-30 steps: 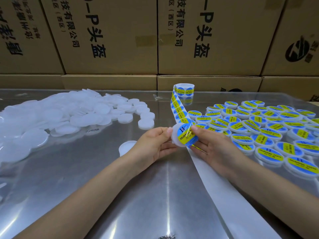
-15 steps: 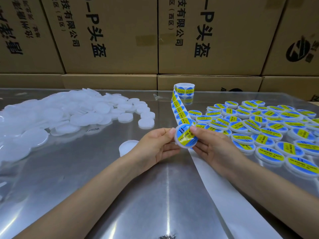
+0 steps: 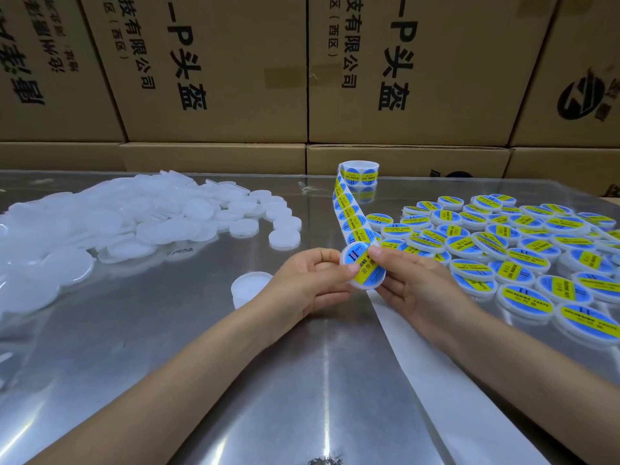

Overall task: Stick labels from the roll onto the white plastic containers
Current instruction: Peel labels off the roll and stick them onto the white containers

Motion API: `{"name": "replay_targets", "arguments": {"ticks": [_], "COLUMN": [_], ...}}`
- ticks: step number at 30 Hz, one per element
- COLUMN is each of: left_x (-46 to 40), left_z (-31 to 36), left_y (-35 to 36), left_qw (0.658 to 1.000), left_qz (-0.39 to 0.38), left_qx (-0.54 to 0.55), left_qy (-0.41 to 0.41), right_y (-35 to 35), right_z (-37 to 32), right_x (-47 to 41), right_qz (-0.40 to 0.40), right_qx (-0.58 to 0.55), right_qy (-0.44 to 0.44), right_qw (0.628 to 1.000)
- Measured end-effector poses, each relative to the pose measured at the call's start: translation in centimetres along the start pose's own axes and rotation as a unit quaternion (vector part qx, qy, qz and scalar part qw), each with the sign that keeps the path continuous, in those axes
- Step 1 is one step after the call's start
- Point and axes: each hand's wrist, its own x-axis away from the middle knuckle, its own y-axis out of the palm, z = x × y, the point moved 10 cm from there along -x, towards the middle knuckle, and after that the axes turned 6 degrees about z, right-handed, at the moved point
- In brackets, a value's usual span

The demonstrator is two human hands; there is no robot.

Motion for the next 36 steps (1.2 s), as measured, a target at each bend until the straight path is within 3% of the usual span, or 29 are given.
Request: {"name": "replay_targets", "arguments": {"ticks": [7,13,17,21,24,28,32,36], "left_x": [-0.3,0.0,0.3,0.4,0.5,0.5,0.7,1.0], "left_z": [-0.3,-0.2,0.5,0.7,0.6,0.4,0.6,0.8], "left_y": [-0.6,-0.3,0.5,0.7,0.3,0.2,0.9,1.4], "left_qw": [1.000,1.000,0.999,0.998,0.998,0.999,1.000,0.999], "left_qz": [0.025,0.022,0.014,0.014,0.019,0.025,0.008,0.001], "left_qx": [-0.008,0.005,0.042,0.055,0.051,0.023,0.010,-0.001], "left_qy": [-0.003,-0.003,0.010,0.009,0.006,0.001,0.017,0.035], "right_y": [0.3,0.0,0.3,0.7,0.8,-0.1,2.3,2.7], "right_z": [-0.1,-1.5,-4.8,-6.0,-5.8,-4.7,-4.3,-4.6], "right_x": [0.2,0.7,1.9,2.7,2.2,0.9,1.4,1.5], "right_qz": [-0.007,0.042,0.076,0.089,0.084,0.061,-0.020,-0.022], "right_qx": [0.016,0.048,0.139,0.256,0.308,0.271,0.298,0.273], "right_qy": [-0.011,-0.093,-0.243,-0.308,-0.276,-0.164,-0.218,-0.243], "right_qw": [1.000,0.994,0.957,0.912,0.906,0.947,0.929,0.931]}}
